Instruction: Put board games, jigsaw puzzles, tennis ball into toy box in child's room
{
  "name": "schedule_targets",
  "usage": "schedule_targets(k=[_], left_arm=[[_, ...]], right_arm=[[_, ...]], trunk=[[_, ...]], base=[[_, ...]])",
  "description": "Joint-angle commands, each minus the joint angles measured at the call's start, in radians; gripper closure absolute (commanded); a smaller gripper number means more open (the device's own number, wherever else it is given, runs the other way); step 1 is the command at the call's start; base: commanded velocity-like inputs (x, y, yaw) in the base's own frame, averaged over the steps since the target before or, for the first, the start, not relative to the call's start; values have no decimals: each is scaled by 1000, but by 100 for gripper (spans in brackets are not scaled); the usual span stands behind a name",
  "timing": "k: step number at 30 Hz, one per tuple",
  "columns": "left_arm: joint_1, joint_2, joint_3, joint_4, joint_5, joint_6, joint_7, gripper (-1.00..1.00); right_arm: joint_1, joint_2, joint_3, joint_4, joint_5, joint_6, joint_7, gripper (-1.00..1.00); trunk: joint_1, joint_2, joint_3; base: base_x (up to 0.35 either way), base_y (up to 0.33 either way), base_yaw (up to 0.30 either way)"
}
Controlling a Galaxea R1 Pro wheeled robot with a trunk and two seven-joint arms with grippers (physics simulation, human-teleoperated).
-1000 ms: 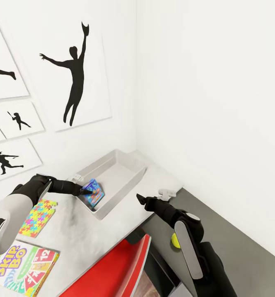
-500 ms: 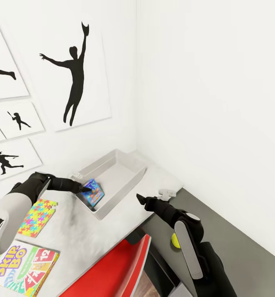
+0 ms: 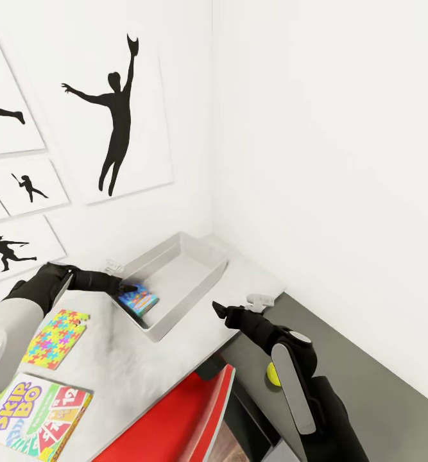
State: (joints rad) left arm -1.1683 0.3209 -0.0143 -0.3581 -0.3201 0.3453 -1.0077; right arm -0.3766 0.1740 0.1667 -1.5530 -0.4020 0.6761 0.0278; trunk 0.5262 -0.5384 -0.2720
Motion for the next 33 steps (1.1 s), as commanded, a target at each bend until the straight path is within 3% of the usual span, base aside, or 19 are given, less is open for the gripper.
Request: schedule_targets(k=[1, 25, 33], left_arm=[[-1, 4, -1, -4, 0, 11, -4, -100], [-1, 25, 4, -7, 11, 13, -18, -100], [-1, 31, 56, -11, 12, 12, -43, -100]], right_arm=[[-1, 1, -1, -1, 2, 5, 3, -100], [-1, 1, -3, -2, 2, 6, 3, -100], [-1, 1, -2, -2, 2, 6, 3, -100]], trunk=[[0, -2, -2], [0, -2, 1], [0, -2, 14]], base=[[0, 0, 0], [0, 0, 0], [-25, 0, 0]])
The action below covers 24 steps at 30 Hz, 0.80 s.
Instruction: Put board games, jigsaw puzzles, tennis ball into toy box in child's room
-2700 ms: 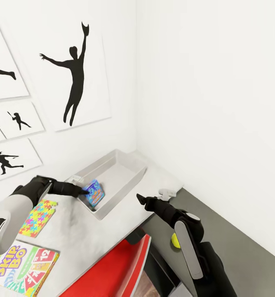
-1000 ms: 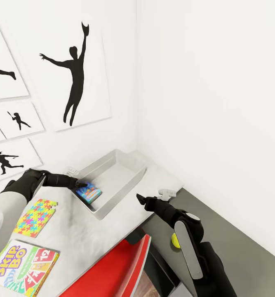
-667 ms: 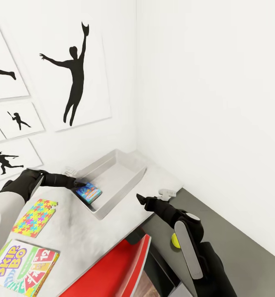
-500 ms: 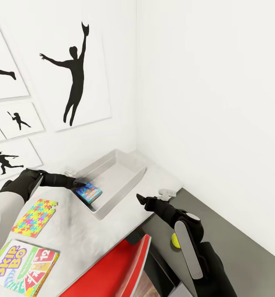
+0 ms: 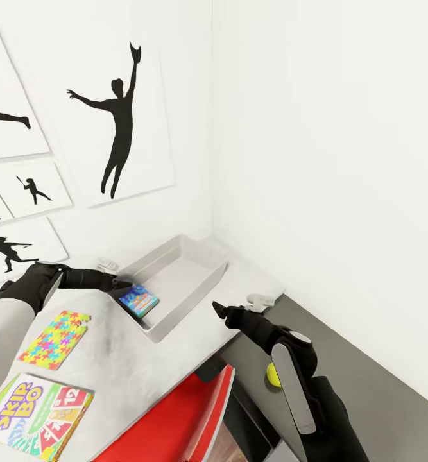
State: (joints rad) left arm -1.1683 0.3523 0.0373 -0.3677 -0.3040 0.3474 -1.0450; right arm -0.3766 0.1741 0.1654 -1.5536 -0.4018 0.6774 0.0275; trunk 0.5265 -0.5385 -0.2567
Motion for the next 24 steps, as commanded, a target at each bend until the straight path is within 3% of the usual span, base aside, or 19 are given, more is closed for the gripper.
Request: schedule_targets(k=[1, 9, 17, 24], left_arm=[[-1, 0, 7, -2, -4, 11, -11, -100], [-1, 10, 13, -5, -3, 19, -54, -100], [-1, 19, 18, -5, -3, 26, -135, -100], [-1, 34, 22, -8, -3, 121, -202, -100]], right_arm=[[-1, 0, -1, -1, 1, 5, 3, -100], [-1, 0, -1, -1, 1, 5, 3, -100], [-1, 0, -1, 0, 1, 5, 2, -100], [-1, 0, -1, 0, 1, 5, 3, -100]], trunk=[[0, -1, 0], [0, -1, 13], [0, -1, 26], [-8, 13, 44]], base=[[-138, 0, 0], [-60, 0, 0], [-2, 0, 0], [0, 0, 0]])
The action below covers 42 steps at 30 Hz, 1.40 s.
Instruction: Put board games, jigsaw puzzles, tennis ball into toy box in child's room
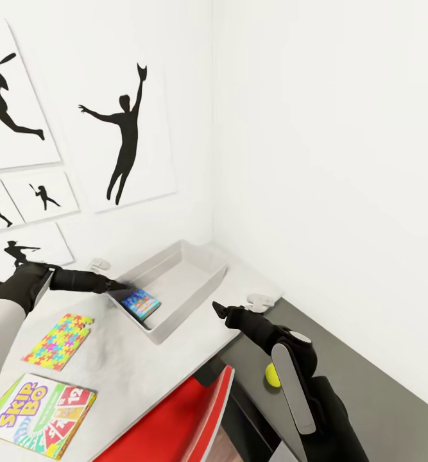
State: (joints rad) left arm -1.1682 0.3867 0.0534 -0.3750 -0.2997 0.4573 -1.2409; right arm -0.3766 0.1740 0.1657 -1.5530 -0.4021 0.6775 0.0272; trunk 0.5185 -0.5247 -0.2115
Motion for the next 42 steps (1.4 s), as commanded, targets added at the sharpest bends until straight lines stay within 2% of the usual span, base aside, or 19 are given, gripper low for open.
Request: schedule_targets(k=[1, 7, 13, 15, 19, 23, 27, 29, 30, 31, 34, 35, 36, 39, 42], left_arm=[[-1, 3, 8, -3, -7, 18, -16, -100], [-1, 41, 58, -24, -7, 44, -173, -100], [-1, 76, 136, -29, -8, 50, -330, -100], [-1, 85, 161, -28, -7, 51, -330, -100], [1, 95, 185, -26, -7, 74, -330, -100], [7, 123, 193, -21, -2, 92, -330, -100], [28, 133, 193, -15, 24, 96, -330, -100], [58, 134, 194, -11, 42, 96, -330, -100], [90, 134, 194, -9, 66, 96, -330, -100], [116, 134, 195, -8, 96, 96, -330, -100], [182, 134, 190, -13, 226, 98, -330, -100], [187, 134, 189, -14, 245, 101, -330, -100], [199, 135, 187, -17, 280, 117, -330, -100], [208, 133, 184, -20, 305, 135, -330, -100], [214, 128, 178, -20, 314, 144, -330, -100]], right_arm=[[-1, 0, -1, -1, 2, 5, 3, -100], [-1, 0, -1, -1, 2, 5, 3, -100], [-1, 0, -1, -1, 2, 5, 3, -100], [-1, 0, -1, -1, 2, 5, 3, -100], [-1, 0, -2, -2, 2, 5, 3, -100], [-1, 0, -2, -2, 2, 5, 3, -100], [-1, 0, -2, -2, 2, 5, 3, -100], [-1, 0, -2, -2, 2, 5, 3, -100], [-1, 0, -2, -2, 2, 6, 3, -100], [-1, 0, -2, -2, 2, 6, 3, -100], [-1, 0, -2, -2, 2, 8, 2, -100], [-1, 0, -2, -2, 2, 9, 2, -100], [-1, 0, -2, -2, 2, 9, 2, -100], [-1, 0, -2, -2, 2, 9, 1, -100], [-1, 0, -2, -2, 2, 9, 1, -100]], trunk=[[-3, 6, 3], [-26, 48, 32], [-49, 90, 60], [-57, 104, 70], [-69, 125, 86], [-69, 125, 92], [-69, 125, 99], [-69, 125, 102], [-69, 125, 103], [-69, 125, 105], [-69, 125, 110], [-69, 125, 112], [-69, 125, 113], [-69, 125, 118], [-69, 125, 123]], base=[[0, 0, 0], [0, 0, 0], [0, 0, 0], [0, 0, 0], [0, 0, 0], [0, 0, 0], [0, 0, 0], [0, 0, 0], [0, 0, 0], [0, 0, 0], [0, 0, 0], [0, 0, 0], [0, 0, 0], [0, 0, 0], [0, 0, 0]])
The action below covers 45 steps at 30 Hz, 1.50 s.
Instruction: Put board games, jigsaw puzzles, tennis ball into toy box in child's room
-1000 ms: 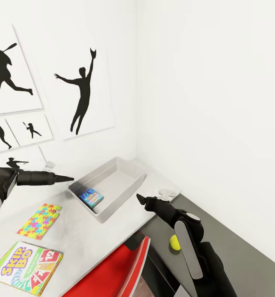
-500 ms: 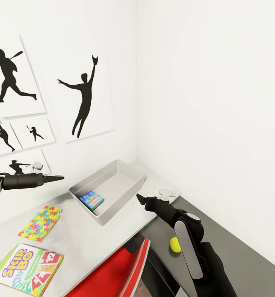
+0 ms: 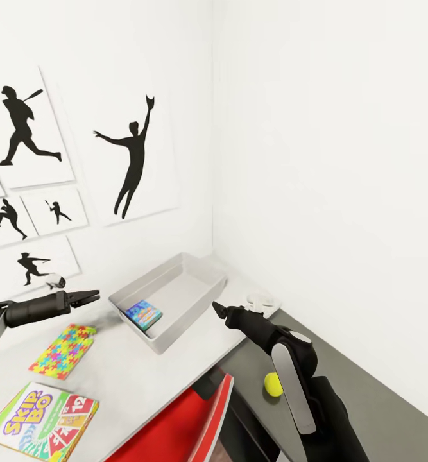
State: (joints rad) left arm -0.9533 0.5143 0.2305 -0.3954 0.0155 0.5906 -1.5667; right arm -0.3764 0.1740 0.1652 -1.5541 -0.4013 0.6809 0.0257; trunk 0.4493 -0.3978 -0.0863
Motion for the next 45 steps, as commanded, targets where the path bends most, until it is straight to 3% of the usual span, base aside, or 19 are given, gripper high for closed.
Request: schedule_targets(k=[1, 4, 9, 45], left_arm=[[1, -2, -5, 1, 0, 12, -4, -100], [3, 0, -29, 5, 1, 12, -4, -100], [4, -3, -35, 6, 1, 10, -4, -100], [4, -4, -31, 7, 4, 17, -4, -100]], right_arm=[[-1, 0, -1, -1, 1, 5, 3, -100], [-1, 0, -1, -1, 1, 1, 3, -100], [-1, 0, 0, -1, 1, -2, 2, -100], [-1, 0, -1, 0, 0, -10, -1, -100]], trunk=[[1, -2, -1], [1, -2, 3], [1, -2, 5], [1, -2, 27]], base=[[-17, 0, 0], [-32, 0, 0], [-7, 0, 0], [-73, 0, 0]])
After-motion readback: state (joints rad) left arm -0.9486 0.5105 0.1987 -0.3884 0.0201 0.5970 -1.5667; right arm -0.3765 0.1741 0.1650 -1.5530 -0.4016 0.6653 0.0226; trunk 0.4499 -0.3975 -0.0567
